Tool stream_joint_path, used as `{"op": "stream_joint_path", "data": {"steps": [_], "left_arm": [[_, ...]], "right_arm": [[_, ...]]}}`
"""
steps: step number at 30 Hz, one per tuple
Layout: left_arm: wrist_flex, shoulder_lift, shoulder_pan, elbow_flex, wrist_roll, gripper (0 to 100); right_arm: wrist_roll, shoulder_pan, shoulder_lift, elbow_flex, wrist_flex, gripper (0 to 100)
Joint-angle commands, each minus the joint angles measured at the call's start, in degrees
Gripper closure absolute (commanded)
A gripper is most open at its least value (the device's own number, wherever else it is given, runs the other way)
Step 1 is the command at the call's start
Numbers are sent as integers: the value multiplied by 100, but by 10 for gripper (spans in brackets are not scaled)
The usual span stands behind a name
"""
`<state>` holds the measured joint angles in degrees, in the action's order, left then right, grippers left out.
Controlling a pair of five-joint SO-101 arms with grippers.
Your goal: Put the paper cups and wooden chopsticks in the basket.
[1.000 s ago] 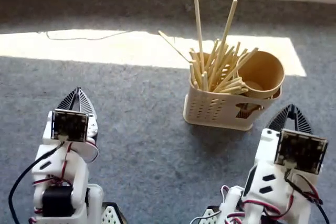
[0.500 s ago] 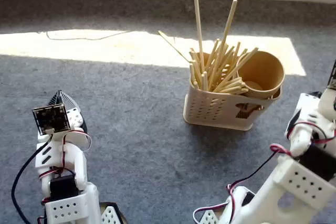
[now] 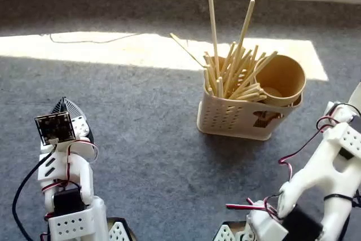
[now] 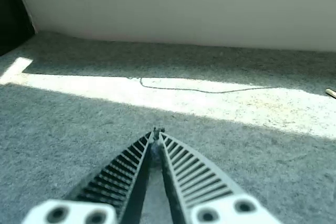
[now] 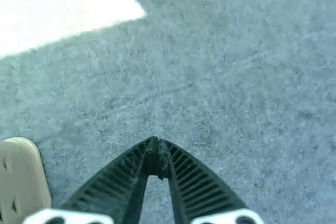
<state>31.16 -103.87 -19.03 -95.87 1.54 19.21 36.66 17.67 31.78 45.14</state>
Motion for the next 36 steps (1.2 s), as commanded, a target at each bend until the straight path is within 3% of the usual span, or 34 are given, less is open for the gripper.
{"op": "stream_joint_path", "data": {"steps": [1, 10, 24, 36], "left_arm": [[-123, -66, -57, -119, 62, 993], [-114, -66, -57, -119, 53, 993], [-123, -66, -84, -119, 53, 993], [-132, -66, -92, -119, 53, 993]], "right_arm": [[18, -251, -400, -277, -207, 992], [18, -884, -1165, -242, -233, 992], [9, -2009, -1200, 303, -233, 992], [9, -2000, -1209, 347, -233, 992]]}}
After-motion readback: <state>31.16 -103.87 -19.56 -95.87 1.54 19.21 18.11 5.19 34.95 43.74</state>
